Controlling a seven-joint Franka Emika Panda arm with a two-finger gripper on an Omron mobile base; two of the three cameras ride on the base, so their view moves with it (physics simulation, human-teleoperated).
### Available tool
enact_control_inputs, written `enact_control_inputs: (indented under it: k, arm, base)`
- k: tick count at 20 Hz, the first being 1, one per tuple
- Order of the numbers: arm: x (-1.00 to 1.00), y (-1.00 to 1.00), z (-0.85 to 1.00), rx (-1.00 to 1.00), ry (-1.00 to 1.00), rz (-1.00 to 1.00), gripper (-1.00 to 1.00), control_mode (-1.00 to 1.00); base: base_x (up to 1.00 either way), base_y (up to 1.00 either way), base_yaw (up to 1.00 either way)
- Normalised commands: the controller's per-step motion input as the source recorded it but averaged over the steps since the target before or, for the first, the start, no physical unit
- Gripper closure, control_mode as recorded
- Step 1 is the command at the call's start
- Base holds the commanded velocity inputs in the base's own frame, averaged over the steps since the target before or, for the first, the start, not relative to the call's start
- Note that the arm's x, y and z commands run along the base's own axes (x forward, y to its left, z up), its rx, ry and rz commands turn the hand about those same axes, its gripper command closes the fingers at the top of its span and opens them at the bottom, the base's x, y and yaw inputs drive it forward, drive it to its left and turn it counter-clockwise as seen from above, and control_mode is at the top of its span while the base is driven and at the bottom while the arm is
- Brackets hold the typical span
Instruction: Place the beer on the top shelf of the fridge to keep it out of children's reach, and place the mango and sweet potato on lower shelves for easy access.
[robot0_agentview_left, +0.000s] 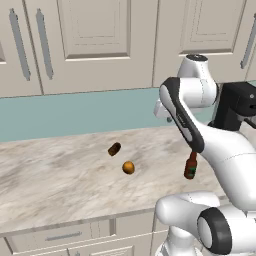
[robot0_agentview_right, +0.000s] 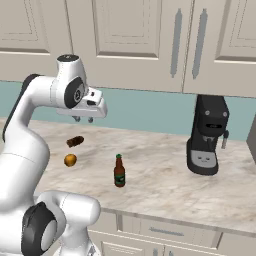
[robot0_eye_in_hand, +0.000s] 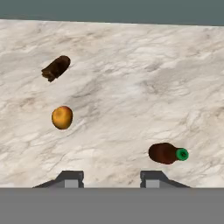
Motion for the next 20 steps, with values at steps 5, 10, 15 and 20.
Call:
enact_control_inputs:
  k: [5, 10, 15, 20]
  arm:
    - [-0.21, -0.11, -0.12, 0.00, -0.14, 0.00, -1.00, -1.00]
    - [-0.38, -0.35, -0.30, 0.00, -0.22, 0.15, -1.00, -1.00]
    - [-0.32, -0.53, -0.23, 0.00, -0.26, 0.28, -1.00, -1.00]
    - [-0.24, -0.65, -0.18, 0.02, -0.27, 0.36, -1.00, -1.00]
  base:
    - [0.00, 0.00, 0.00]
    - [0.00, 0.00, 0.00]
    - [0.00, 0.00, 0.00]
    - [0.00, 0.00, 0.00]
